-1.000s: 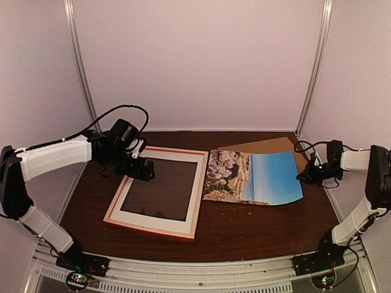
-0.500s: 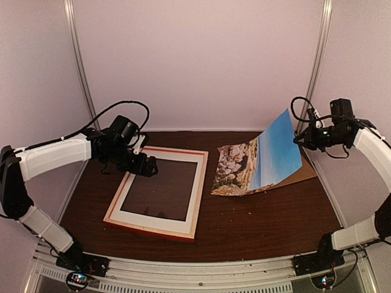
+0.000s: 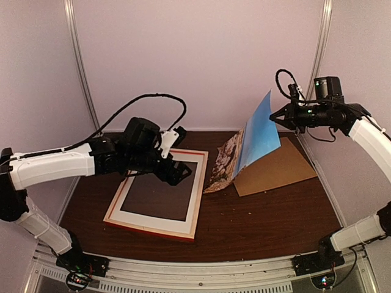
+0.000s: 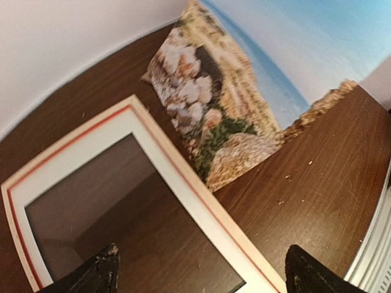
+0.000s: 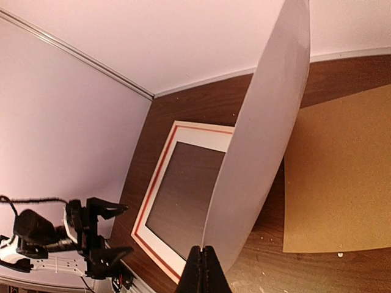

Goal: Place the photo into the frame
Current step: Pass from the right arm to the left

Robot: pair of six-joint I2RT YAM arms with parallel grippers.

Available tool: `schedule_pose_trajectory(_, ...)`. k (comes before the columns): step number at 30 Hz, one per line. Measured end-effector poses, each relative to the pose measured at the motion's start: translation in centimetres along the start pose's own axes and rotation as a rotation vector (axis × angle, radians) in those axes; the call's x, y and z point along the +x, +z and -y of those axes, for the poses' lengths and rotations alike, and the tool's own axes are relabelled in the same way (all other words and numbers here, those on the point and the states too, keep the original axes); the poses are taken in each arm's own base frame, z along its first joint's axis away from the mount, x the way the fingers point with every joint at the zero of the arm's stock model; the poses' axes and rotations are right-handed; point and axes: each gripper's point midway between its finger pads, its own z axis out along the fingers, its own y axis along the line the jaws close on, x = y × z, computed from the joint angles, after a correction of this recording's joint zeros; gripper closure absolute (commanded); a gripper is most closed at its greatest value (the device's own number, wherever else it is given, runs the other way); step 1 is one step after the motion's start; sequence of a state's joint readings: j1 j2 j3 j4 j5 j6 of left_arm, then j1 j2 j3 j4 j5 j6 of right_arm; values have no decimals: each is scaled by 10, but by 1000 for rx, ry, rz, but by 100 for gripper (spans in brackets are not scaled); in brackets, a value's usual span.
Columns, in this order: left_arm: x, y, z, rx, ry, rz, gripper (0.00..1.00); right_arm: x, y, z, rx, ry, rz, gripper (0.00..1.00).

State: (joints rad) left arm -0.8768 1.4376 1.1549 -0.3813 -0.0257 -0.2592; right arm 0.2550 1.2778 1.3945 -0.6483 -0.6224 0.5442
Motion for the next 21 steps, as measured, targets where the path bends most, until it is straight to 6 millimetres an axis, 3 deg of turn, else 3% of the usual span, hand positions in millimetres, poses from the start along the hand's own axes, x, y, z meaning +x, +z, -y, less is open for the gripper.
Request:
schedule_pose_trajectory(5, -31, 12, 57, 34, 251, 120, 3, -16, 0, -20, -53, 56, 47, 100)
schedule_pose_trajectory(11, -44, 49, 106, 14, 485, 185, 2, -29, -3, -36, -101, 113, 87, 100)
schedule_pose_trajectory(15, -52, 72, 119, -29, 577, 207, 5, -30, -2, -42, -122, 140, 91, 100)
schedule_pose_trajectory(21, -79, 97, 121, -115, 645, 259, 10, -29, -1, -49, -142, 164, 87, 100)
